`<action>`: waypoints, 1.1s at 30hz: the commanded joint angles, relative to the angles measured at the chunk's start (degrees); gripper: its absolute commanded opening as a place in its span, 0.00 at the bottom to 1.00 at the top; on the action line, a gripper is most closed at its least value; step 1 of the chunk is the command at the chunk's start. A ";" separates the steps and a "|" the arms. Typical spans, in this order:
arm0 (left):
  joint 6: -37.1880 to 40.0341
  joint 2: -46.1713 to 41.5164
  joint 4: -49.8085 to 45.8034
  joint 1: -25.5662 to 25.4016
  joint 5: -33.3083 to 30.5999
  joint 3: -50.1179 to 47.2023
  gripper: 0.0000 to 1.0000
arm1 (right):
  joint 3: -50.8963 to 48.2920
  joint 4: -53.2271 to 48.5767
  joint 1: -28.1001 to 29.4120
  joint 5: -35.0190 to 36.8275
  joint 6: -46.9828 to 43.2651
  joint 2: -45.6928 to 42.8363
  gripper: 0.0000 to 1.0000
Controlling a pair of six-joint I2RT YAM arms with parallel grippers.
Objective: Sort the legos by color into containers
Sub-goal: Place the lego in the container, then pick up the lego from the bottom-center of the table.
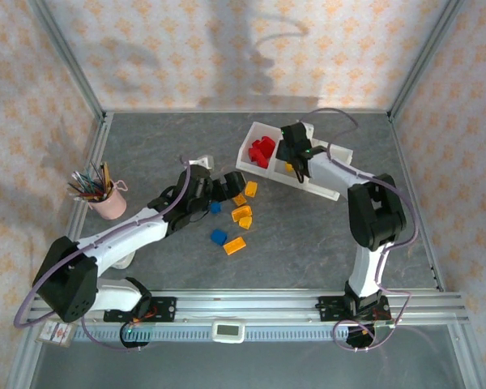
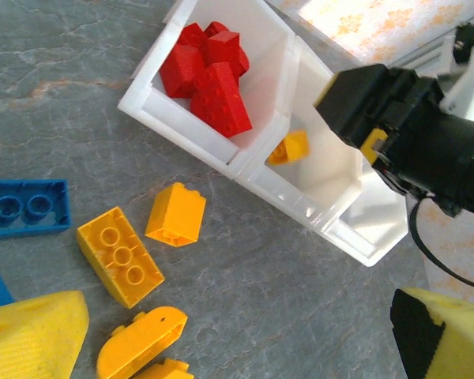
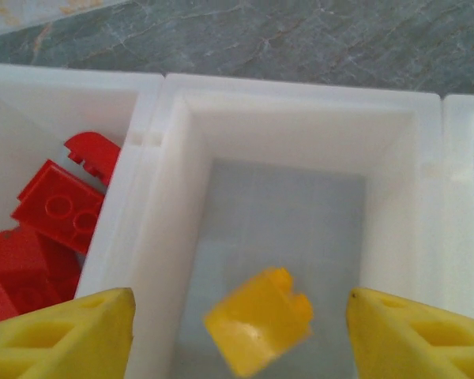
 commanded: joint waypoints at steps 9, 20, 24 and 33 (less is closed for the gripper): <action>1.75 -3.94 -0.03 -0.34 -0.74 -0.09 0.99 | -6.03 -1.21 3.52 -6.61 -1.16 -9.85 0.75; 1.05 -14.36 -5.81 -0.25 -4.93 -6.90 0.99 | -21.32 -2.14 15.56 -7.93 1.82 -23.35 0.79; -0.26 -18.34 -7.26 -0.25 -7.49 -10.09 0.99 | -25.08 -3.37 19.78 -6.71 3.38 -25.66 0.80; -3.29 -25.84 -10.61 -0.25 -11.42 -15.44 0.99 | -30.63 -2.38 32.33 -4.71 10.56 -25.91 0.85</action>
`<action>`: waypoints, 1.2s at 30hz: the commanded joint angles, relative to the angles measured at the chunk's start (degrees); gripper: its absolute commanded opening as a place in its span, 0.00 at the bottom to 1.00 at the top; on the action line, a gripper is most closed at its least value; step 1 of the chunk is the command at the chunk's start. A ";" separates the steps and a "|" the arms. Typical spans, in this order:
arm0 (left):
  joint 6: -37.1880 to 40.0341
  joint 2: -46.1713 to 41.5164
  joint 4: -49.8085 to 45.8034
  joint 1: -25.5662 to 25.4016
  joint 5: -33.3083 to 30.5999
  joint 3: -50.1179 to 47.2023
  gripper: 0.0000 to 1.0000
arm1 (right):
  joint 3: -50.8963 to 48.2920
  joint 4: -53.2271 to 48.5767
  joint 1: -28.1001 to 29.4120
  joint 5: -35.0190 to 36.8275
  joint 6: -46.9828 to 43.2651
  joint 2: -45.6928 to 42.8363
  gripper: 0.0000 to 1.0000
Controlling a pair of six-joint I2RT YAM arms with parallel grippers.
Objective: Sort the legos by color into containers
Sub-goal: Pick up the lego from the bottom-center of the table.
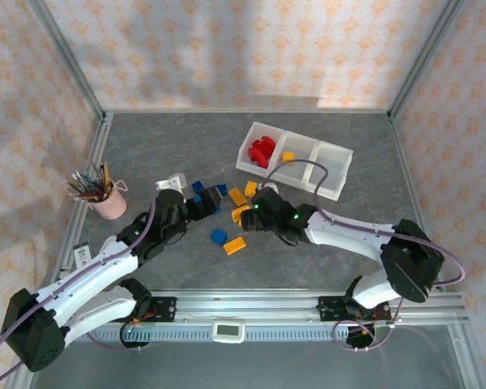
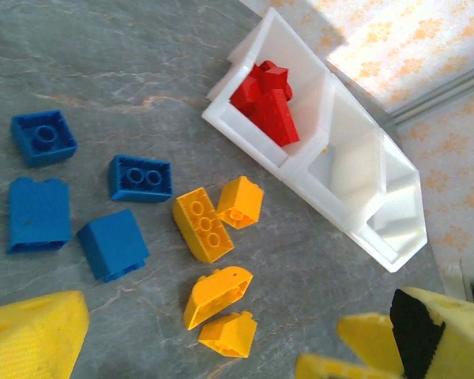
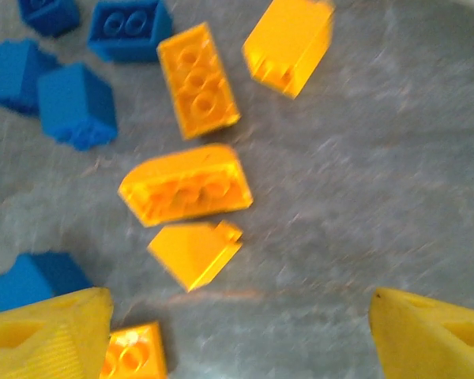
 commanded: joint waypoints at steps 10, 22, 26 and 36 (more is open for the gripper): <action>-2.94 -6.74 -6.75 -0.10 -7.27 -2.92 0.99 | 1.97 2.20 13.56 4.63 5.62 9.08 0.89; -2.58 -7.89 -6.88 0.14 -7.91 -3.49 0.99 | 9.57 -2.10 15.51 10.59 3.00 20.43 0.82; -2.47 -7.89 -6.39 0.30 -7.87 -3.92 0.99 | 9.92 -2.50 15.50 11.41 3.21 22.05 0.78; -2.30 -7.39 -5.36 0.54 -7.00 -3.39 0.99 | 9.13 -2.77 15.50 10.86 4.04 21.59 0.56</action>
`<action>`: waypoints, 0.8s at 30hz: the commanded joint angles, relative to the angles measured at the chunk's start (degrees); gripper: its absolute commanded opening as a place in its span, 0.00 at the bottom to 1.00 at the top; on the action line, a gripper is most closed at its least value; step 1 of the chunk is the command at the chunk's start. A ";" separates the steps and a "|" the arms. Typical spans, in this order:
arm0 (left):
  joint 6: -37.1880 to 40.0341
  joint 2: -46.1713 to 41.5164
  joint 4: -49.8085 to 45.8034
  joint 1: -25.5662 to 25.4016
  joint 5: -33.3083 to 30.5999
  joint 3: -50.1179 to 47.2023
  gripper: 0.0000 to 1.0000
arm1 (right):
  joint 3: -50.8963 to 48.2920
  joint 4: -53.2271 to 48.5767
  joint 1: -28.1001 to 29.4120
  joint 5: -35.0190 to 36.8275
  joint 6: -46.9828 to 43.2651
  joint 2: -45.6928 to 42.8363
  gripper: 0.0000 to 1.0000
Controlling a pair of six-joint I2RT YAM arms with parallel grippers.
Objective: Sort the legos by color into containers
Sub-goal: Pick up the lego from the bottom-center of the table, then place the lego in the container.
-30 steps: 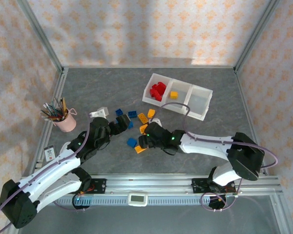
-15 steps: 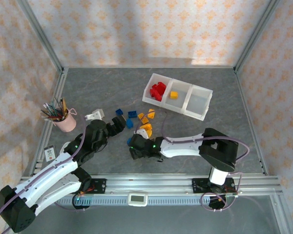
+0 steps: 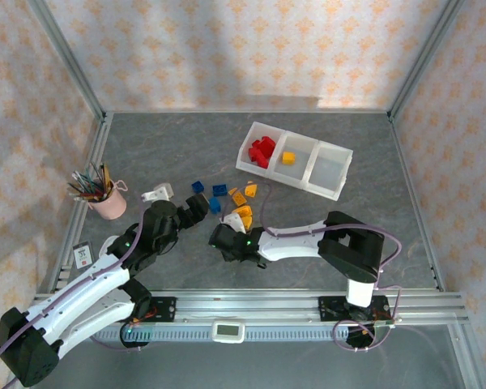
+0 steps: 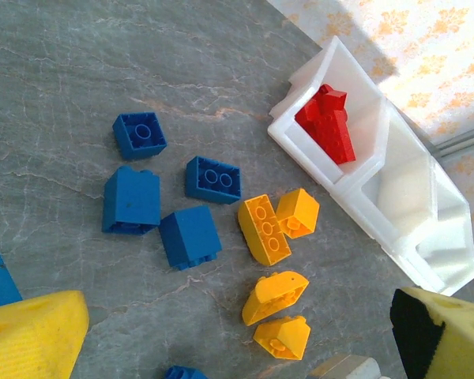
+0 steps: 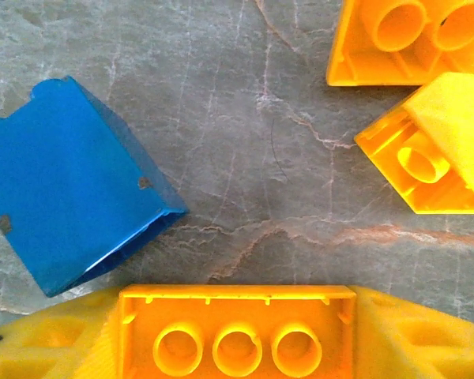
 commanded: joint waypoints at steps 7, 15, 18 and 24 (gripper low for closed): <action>-0.61 0.87 2.37 0.49 2.35 1.20 0.99 | -0.09 -4.60 -0.86 1.89 1.72 -5.51 0.54; 1.47 9.01 5.61 0.47 5.75 6.23 0.99 | -2.18 -8.16 -10.92 3.81 1.03 -16.14 0.56; 2.63 13.38 6.63 0.47 7.63 8.97 0.99 | -2.48 -6.98 -17.94 2.90 -0.83 -18.95 0.56; 1.95 19.66 13.91 0.47 9.91 10.13 0.99 | 1.00 -2.35 -30.56 2.83 -5.01 -18.15 0.56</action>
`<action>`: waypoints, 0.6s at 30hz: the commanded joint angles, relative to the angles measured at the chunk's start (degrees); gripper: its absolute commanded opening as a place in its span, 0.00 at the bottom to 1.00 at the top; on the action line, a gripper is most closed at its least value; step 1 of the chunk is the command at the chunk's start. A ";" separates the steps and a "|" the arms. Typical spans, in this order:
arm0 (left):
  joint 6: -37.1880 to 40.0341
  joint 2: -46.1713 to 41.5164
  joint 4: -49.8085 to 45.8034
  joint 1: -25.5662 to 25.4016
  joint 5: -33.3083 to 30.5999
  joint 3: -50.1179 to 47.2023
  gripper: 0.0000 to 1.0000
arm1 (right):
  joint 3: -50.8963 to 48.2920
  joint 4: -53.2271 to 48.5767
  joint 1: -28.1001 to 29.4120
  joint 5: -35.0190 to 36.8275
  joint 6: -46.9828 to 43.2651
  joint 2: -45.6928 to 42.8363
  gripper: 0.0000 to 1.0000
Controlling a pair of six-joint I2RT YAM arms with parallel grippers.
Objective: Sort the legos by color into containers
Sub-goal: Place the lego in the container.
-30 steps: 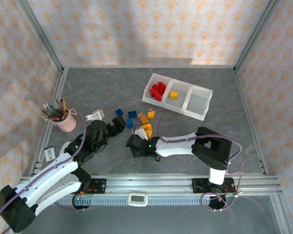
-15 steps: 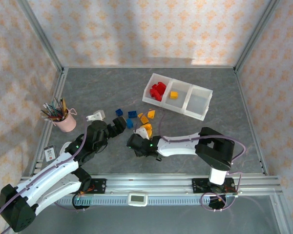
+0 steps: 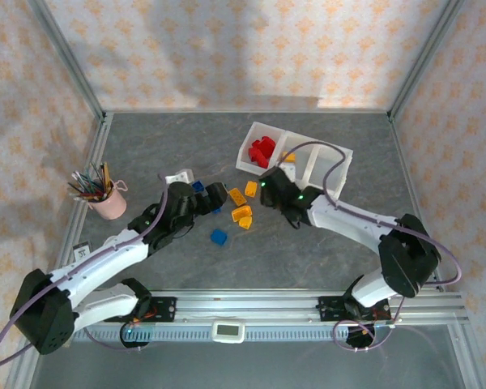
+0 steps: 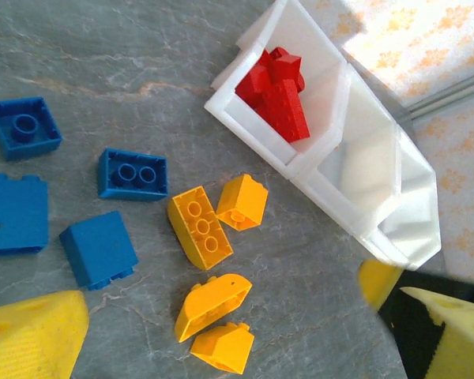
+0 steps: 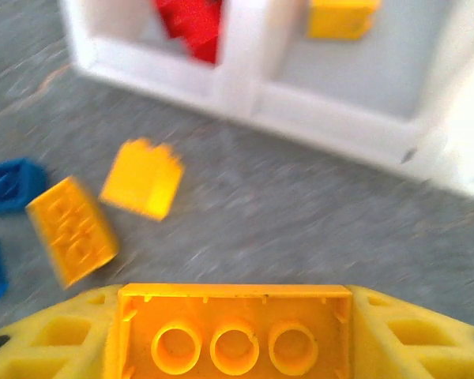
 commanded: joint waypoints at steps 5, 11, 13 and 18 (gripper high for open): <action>2.85 7.64 5.57 0.40 2.08 7.93 0.99 | 9.03 3.45 -11.63 0.11 -5.26 7.33 0.56; 3.44 12.04 7.27 0.41 2.55 11.35 0.99 | 19.40 1.96 -17.77 0.59 -7.51 17.09 0.56; 3.67 12.92 7.63 0.49 2.43 11.75 0.99 | 21.14 4.23 -18.66 -1.29 -9.00 19.30 0.57; 3.84 14.55 7.49 1.06 3.50 12.97 0.99 | 28.55 1.57 -19.43 0.43 -10.61 26.24 0.64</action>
